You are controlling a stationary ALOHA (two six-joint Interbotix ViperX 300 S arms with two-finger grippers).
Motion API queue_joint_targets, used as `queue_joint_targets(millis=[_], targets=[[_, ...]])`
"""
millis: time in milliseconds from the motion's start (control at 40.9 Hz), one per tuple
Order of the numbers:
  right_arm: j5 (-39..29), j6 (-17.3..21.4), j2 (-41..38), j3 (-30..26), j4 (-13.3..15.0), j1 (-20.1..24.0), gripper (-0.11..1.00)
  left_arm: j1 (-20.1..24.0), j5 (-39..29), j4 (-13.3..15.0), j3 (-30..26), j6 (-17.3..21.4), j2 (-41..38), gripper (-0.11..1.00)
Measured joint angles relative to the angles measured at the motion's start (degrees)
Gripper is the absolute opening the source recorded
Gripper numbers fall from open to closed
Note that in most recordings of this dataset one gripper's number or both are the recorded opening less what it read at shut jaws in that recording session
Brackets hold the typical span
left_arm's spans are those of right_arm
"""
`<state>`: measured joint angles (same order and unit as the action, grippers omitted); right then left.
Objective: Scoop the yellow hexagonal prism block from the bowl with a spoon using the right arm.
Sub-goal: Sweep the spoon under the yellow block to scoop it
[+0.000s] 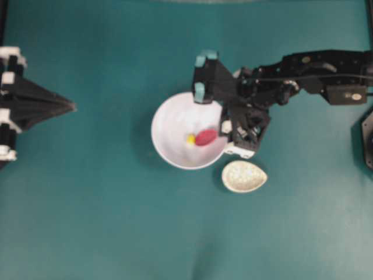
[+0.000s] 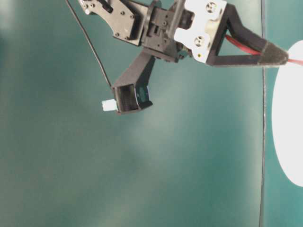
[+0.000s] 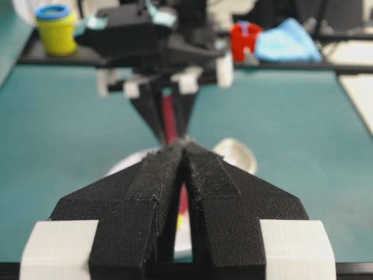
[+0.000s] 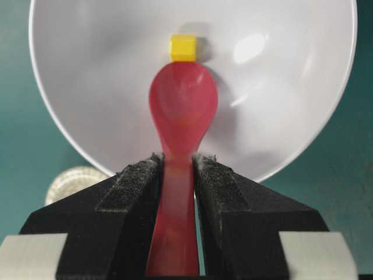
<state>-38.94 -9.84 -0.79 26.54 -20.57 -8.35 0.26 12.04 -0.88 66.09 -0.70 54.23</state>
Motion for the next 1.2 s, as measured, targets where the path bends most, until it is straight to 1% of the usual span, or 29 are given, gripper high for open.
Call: queue_joint_targets(millis=[269, 758, 1198], targets=[[1.1, 0.0, -1.7, -0.7, 0.0, 0.0, 0.25, 0.0, 0.0, 0.0, 0.0, 0.0, 0.0, 0.01], [10.4, 0.0, -2.4, -0.9, 0.2, -0.1, 0.25, 0.0, 0.0, 0.0, 0.0, 0.0, 0.0, 0.01], [14.8, -0.1, -3.9, -0.8, 0.2, 0.1, 0.25, 0.0, 0.0, 0.0, 0.0, 0.0, 0.0, 0.01]])
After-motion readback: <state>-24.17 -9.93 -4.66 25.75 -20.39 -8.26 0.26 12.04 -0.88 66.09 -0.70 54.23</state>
